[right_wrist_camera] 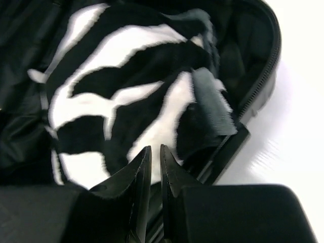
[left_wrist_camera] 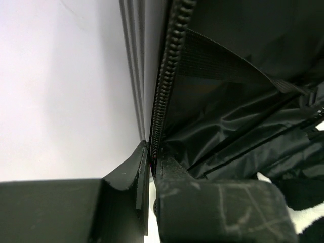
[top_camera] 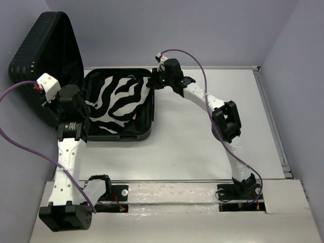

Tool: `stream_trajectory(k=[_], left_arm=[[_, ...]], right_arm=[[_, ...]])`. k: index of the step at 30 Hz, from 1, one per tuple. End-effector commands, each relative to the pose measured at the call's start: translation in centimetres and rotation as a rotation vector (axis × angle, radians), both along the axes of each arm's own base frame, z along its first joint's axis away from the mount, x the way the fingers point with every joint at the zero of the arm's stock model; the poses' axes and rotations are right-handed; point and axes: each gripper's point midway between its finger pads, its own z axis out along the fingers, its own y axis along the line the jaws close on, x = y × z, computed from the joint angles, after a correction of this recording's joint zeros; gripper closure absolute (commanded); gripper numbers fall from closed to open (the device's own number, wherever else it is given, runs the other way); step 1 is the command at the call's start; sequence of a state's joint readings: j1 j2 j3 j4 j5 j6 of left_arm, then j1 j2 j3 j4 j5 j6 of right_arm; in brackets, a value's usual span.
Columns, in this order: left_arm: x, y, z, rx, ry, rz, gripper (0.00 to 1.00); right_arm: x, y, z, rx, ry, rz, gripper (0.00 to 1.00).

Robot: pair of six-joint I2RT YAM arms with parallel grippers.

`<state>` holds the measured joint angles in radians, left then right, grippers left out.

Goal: Pack the luggage

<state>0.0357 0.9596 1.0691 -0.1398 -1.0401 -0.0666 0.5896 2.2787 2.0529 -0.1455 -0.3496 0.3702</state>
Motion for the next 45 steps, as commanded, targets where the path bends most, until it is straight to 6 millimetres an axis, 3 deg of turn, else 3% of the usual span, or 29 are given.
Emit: stream_trajectory(k=[1, 2, 3, 5, 6, 7, 10, 11, 14, 16, 18, 19, 20, 21, 22, 23, 24, 28, 30, 31, 32, 33, 34, 35, 37, 41, 42, 43, 45], left_arm=[[0.2, -1.2, 4.0, -0.013, -0.207, -0.067, 0.94], [0.2, -1.3, 4.1, -0.014, -0.212, -0.073, 0.94], [0.5, -2.3, 4.3, -0.02, -0.223, -0.115, 0.94], [0.8, -2.9, 4.3, -0.023, -0.226, -0.142, 0.94], [0.7, -3.0, 4.3, -0.023, -0.226, -0.146, 0.94], [1.0, -3.4, 4.3, -0.026, -0.227, -0.167, 0.94], [1.0, -4.4, 4.7, -0.035, -0.242, -0.215, 0.94], [1.1, -4.8, 4.6, -0.04, -0.247, -0.239, 0.94], [1.2, -6.0, 4.3, -0.051, -0.248, -0.289, 0.94], [1.2, -6.5, 4.1, -0.057, -0.246, -0.313, 0.94], [1.3, -7.4, 3.9, -0.063, -0.253, -0.358, 0.94], [1.4, -7.7, 3.8, -0.067, -0.253, -0.376, 0.94], [1.5, -8.1, 3.6, -0.069, -0.251, -0.399, 0.94], [1.6, -8.4, 3.6, -0.075, -0.257, -0.414, 0.94], [1.8, -8.8, 3.2, -0.079, -0.253, -0.439, 0.94], [1.9, -9.2, 3.3, -0.083, -0.259, -0.458, 0.94], [2.1, -9.9, 3.0, -0.092, -0.261, -0.489, 0.94], [2.8, -12.3, 2.0, -0.107, -0.24, -0.597, 0.94], [2.9, -13.8, 1.3, -0.108, -0.221, -0.658, 0.94], [2.8, -14.4, 0.8, -0.105, -0.209, -0.691, 0.94], [2.9, -15.1, 0.8, -0.108, -0.206, -0.72, 0.94], [2.8, -15.6, 0.3, -0.106, -0.198, -0.748, 0.94], [2.8, -16.7, 0.0, -0.108, -0.186, -0.801, 0.94], [2.7, -17.3, -0.7, -0.111, -0.174, -0.832, 0.94], [2.8, -18.9, -1.5, -0.113, -0.148, -0.916, 0.94], [2.2, -24.1, -3.6, -0.118, -0.051, -1.195, 0.94], [1.8, -24.8, -3.6, -0.105, -0.04, -1.245, 0.91], [1.0, -26.6, -3.6, -0.114, -0.024, -1.358, 0.6], [-0.9, -28.9, -2.6, -0.11, -0.029, -1.509, 0.27]], right_arm=[[1.6, 1.6, -1.6, -0.04, 0.015, -0.04, 0.82], [2.0, 1.8, -4.2, -0.067, 0.05, -0.041, 0.82], [1.6, 3.8, -2.3, -0.04, 0.003, -0.007, 0.81], [1.1, 5.5, -2.2, -0.03, -0.007, 0.024, 0.79], [0.8, 6.2, -3.8, -0.046, 0.016, 0.034, 0.77], [0.2, 7.5, -2.3, -0.018, -0.011, 0.059, 0.76], [-0.4, 9.0, -1.5, 0.047, 0.006, 0.078, 0.68], [-1.1, 9.8, -0.7, 0.095, 0.008, 0.127, 0.53], [-1.3, 9.9, 0.7, 0.138, 0.019, 0.122, 0.27], [-1.1, 9.4, 1.6, 0.121, -0.017, 0.109, 0.16], [-1.1, 8.1, 5.4, 0.108, -0.102, 0.069, 0.02], [-1.1, 7.3, 4.9, 0.075, -0.101, 0.041, 0.0], [-0.7, 5.4, 8.4, 0.072, -0.17, -0.009, 0.0], [-1.0, 4.6, 7.8, 0.039, -0.166, -0.025, 0.0], [-1.0, 2.6, 11.1, 0.042, -0.218, -0.076, 0.0], [-0.7, 2.2, 9.2, 0.0, -0.203, -0.099, 0.0], [-0.7, -0.4, 10.3, -0.017, -0.214, -0.139, 0.0], [-1.1, -6.0, 13.0, -0.023, -0.228, -0.203, 0.0], [-2.2, -8.3, 11.8, -0.048, -0.198, -0.206, 0.0], [-1.9, -10.1, 9.5, -0.082, -0.165, -0.234, 0.04], [-1.9, -11.0, 11.0, -0.068, -0.186, -0.26, 0.04], [-2.3, -11.9, 8.7, -0.09, -0.155, -0.27, 0.23], [-2.9, -12.8, 9.6, -0.077, -0.17, -0.281, 0.38], [-3.1, -13.8, 7.8, -0.094, -0.145, -0.302, 0.64], [-3.9, -14.7, 7.5, -0.1, -0.145, -0.326, 0.73], [-5.3, -17.4, 8.3, -0.081, -0.159, -0.374, 0.71], [-5.4, -18.3, 7.6, -0.084, -0.14, -0.39, 0.69], [-5.4, -18.8, 7.4, -0.082, -0.134, -0.398, 0.67], [-5.7, -19.6, 7.6, -0.074, -0.133, -0.415, 0.63]])
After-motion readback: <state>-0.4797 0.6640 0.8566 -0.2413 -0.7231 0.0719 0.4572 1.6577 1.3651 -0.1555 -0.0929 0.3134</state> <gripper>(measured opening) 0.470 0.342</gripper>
